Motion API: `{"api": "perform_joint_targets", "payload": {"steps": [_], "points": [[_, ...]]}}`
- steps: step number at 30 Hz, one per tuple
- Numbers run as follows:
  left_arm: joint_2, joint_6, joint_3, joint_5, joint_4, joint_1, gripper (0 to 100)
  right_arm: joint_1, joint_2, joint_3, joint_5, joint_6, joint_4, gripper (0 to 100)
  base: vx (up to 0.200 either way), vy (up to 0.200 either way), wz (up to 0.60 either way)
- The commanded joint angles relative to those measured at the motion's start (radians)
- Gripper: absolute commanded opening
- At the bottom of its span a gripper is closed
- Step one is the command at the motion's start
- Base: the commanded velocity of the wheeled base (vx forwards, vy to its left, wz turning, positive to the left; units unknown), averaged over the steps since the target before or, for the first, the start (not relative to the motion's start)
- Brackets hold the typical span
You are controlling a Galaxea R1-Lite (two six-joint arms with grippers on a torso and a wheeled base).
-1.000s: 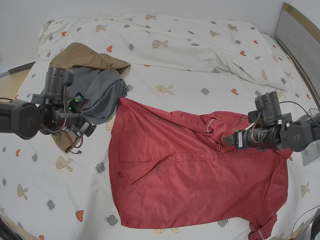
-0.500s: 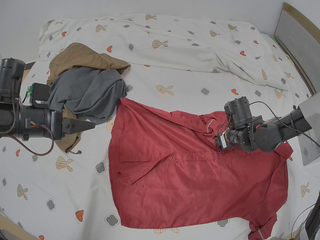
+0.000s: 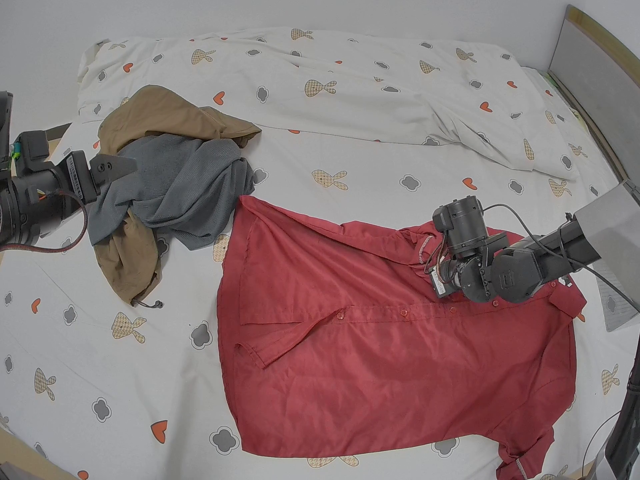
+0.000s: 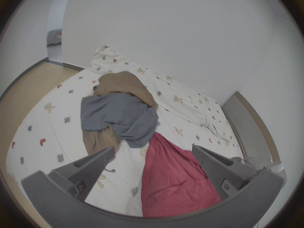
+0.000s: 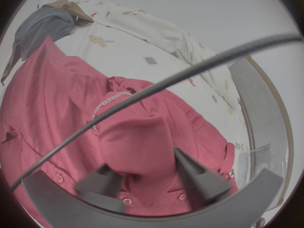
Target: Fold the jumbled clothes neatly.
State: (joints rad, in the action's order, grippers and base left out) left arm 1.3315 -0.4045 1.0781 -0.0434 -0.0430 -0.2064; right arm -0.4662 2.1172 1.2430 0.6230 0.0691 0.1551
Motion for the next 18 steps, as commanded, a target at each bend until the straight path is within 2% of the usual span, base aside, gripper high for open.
{"api": "perform_joint_targets", "payload": {"steps": [1, 8, 18], "points": [[-0.037, -0.008, 0.003, -0.021, 0.015, -0.018, 100, 0.014, -0.005, 0.030, 0.034, 0.001, 0.001, 0, 0.000, 0.000, 0.00], [-0.060, -0.002, -0.007, -0.021, 0.017, -0.018, 100, 0.057, -0.103, 0.087, 0.037, 0.003, 0.001, 0, 0.000, 0.000, 0.00], [-0.057, 0.003, -0.024, -0.019, 0.017, -0.042, 100, 0.127, -0.095, 0.211, 0.038, 0.001, 0.004, 0, 0.000, 0.000, 0.00]]}}
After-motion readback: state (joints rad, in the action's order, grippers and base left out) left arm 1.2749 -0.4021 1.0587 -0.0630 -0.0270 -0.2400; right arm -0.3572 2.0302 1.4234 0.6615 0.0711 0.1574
